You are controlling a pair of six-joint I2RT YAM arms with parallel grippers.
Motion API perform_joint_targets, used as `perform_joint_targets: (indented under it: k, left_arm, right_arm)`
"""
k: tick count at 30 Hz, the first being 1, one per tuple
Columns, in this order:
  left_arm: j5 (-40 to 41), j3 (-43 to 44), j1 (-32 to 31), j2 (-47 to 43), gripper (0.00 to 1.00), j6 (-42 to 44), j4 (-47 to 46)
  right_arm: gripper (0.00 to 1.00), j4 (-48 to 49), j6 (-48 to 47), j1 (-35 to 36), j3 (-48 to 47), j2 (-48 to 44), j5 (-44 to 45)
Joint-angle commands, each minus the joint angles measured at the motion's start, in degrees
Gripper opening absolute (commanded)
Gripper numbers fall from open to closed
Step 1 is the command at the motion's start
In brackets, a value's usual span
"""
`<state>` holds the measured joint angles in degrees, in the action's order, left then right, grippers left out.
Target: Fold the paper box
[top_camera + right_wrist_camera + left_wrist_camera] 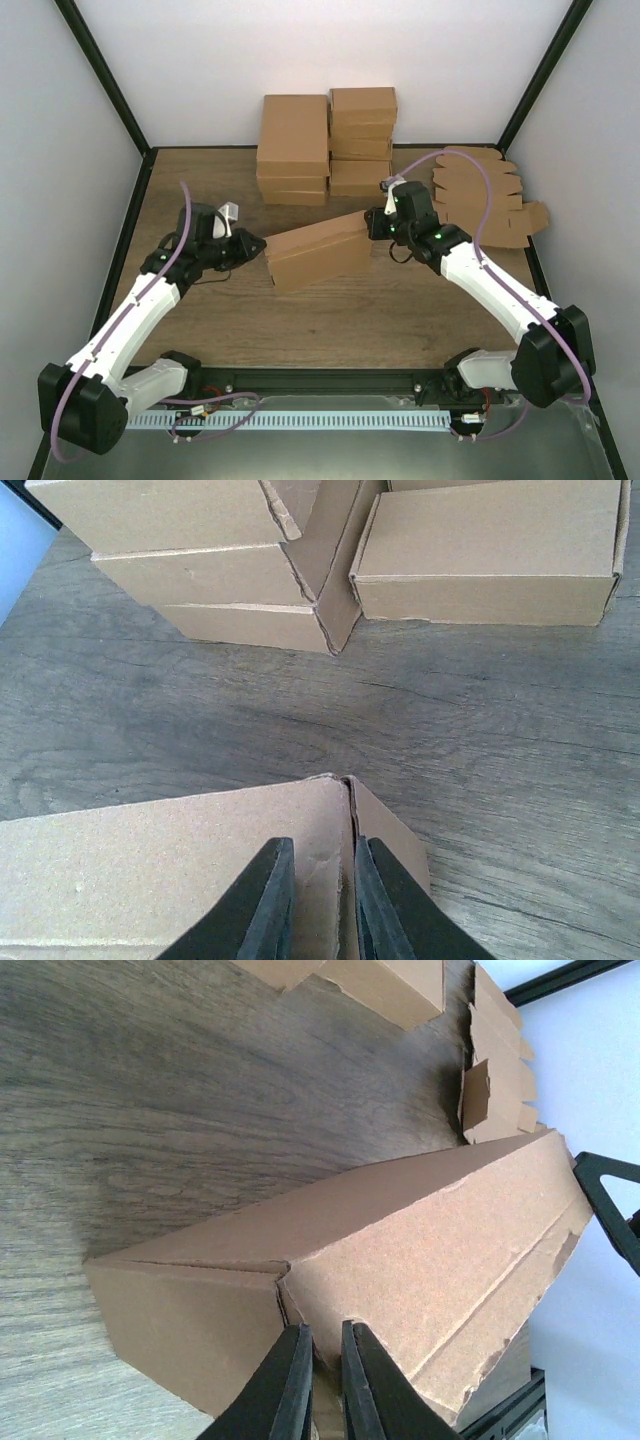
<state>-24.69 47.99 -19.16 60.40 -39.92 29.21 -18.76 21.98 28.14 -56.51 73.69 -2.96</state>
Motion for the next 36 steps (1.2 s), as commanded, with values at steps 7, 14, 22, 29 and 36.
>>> perform_joint_targets:
  k: [7,14,22,29,36]
  left_arm:
    - [8.2,7.3,-0.3,-2.5,0.35,3.5,9.2]
    - [3.9,13.5,-0.2,-1.5,0.23,6.2,9.6]
    - [-8.0,8.6,-0.2,-0.2,0.04,4.1,-0.7]
    - [-7.7,5.4,-0.2,-2.3,0.04,4.5,-6.3]
    - [-5.5,4.8,-0.2,-3.4,0.04,5.1,-6.4]
  right_arm:
    - [0.35,-6.5,-1.8,-0.3,-5.1,-1.9,5.0]
    - [0.37,-6.3,-3.3,-0.3,-11.3,-2.7,1.6]
    - [0.01,3.2,2.6,-0.7,-11.1,0.3,-21.0]
    - [0.01,10.4,7.2,-5.3,-7.5,1.8,-32.8]
    - [0.01,10.1,6.9,-6.9,-6.7,0.7,-32.2]
